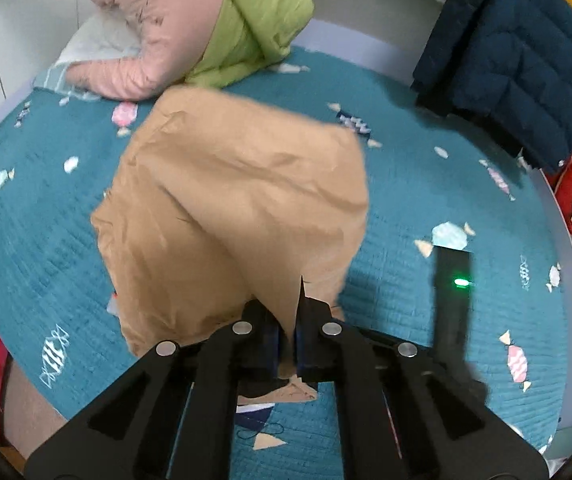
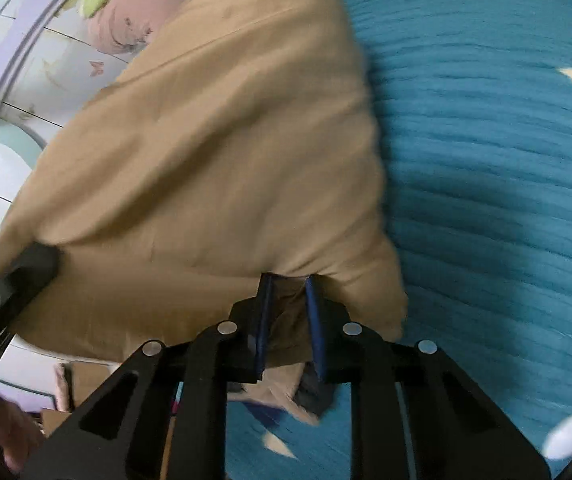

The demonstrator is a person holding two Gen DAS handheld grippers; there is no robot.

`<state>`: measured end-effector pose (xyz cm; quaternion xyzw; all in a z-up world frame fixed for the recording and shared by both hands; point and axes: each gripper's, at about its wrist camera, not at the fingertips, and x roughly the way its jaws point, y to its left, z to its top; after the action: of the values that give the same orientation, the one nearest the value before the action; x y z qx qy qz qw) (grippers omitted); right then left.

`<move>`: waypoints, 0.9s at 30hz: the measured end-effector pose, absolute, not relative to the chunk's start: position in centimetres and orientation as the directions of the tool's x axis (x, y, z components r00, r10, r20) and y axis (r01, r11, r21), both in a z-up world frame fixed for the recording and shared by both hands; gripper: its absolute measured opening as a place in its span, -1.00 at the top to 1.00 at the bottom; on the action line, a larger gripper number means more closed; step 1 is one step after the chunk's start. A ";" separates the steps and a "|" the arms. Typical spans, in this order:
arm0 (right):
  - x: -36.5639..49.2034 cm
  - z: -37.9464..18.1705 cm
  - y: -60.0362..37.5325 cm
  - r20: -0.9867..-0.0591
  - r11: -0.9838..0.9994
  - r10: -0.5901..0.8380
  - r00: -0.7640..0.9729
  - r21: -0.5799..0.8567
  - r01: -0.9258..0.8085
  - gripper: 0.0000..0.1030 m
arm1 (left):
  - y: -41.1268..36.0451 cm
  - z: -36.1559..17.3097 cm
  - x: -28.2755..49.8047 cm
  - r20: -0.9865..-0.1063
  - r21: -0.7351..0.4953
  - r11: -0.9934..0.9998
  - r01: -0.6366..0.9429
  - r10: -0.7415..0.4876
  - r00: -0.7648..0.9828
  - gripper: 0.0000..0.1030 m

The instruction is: Fold large clothes

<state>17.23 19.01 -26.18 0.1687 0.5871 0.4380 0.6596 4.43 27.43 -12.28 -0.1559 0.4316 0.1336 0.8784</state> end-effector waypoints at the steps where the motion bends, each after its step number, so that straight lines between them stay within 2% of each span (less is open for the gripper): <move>1: 17.5 -25.9 19.3 -0.599 0.533 0.796 -0.086 0.762 -0.368 0.69 | 27.2 -10.9 4.2 -0.775 -0.122 0.922 -0.367 0.142 0.615 0.90; 4: 18.0 -24.4 20.3 -0.414 0.363 0.897 -0.152 0.889 -0.279 0.69 | 27.4 -7.5 3.3 -0.710 -0.126 0.928 -0.351 0.163 0.685 0.90; 5: 18.2 -23.9 21.0 -0.327 0.281 0.928 -0.179 0.929 -0.239 0.69 | 27.5 -6.1 3.2 -0.688 -0.134 0.929 -0.344 0.163 0.708 0.90; 8: 18.3 -22.6 23.2 -0.124 0.094 0.965 -0.233 0.986 -0.139 0.69 | 27.6 -2.3 2.7 -0.625 -0.116 0.930 -0.349 0.205 0.753 0.90; 9: 18.2 -22.1 24.2 -0.077 0.044 0.967 -0.242 0.990 -0.136 0.69 | 27.6 -1.5 2.6 -0.607 -0.101 0.932 -0.348 0.219 0.764 0.90; 10: 18.2 -21.8 24.8 -0.067 0.031 0.968 -0.242 0.988 -0.150 0.69 | 27.8 -1.0 2.5 -0.593 -0.077 0.931 -0.356 0.244 0.767 0.90; 12: 18.3 -22.3 26.2 -0.073 0.033 0.968 -0.239 0.985 -0.167 0.73 | 28.6 -1.3 2.4 -0.610 -0.087 0.918 -0.386 0.257 0.749 0.90; 16: 17.4 -26.9 24.7 -0.300 0.262 0.925 -0.234 0.948 -0.178 0.75 | 29.8 -5.4 1.0 -0.684 -0.159 0.894 -0.419 0.207 0.700 0.90; 20: 16.9 -29.5 19.9 -0.433 0.400 0.879 -0.197 0.897 -0.189 0.75 | 29.7 -12.8 -0.3 -0.792 -0.247 0.863 -0.442 0.083 0.605 0.90; 22: 17.3 -29.2 17.8 -0.469 0.441 0.867 -0.168 0.879 -0.178 0.69 | 29.3 -17.3 -0.2 -0.838 -0.220 0.850 -0.479 0.086 0.538 0.89; 24: 17.9 -27.7 15.9 -0.567 0.533 0.817 -0.104 0.812 -0.238 0.64 | 29.7 -21.5 0.1 -0.883 -0.175 0.830 -0.530 0.106 0.457 0.88; 26: 18.6 -25.8 14.3 -0.586 0.559 0.810 -0.026 0.784 -0.270 0.64 | 30.3 -23.9 0.0 -0.897 -0.206 0.802 -0.560 0.074 0.437 0.87; 27: 18.9 -24.8 13.8 -0.567 0.544 0.824 -0.001 0.791 -0.282 0.64 | 30.4 -24.3 -0.1 -0.892 -0.219 0.796 -0.564 0.071 0.446 0.87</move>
<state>18.86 13.76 -24.75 0.2366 0.5728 0.4150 0.6661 -0.14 30.41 -24.27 -0.2522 0.4884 0.1955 0.8122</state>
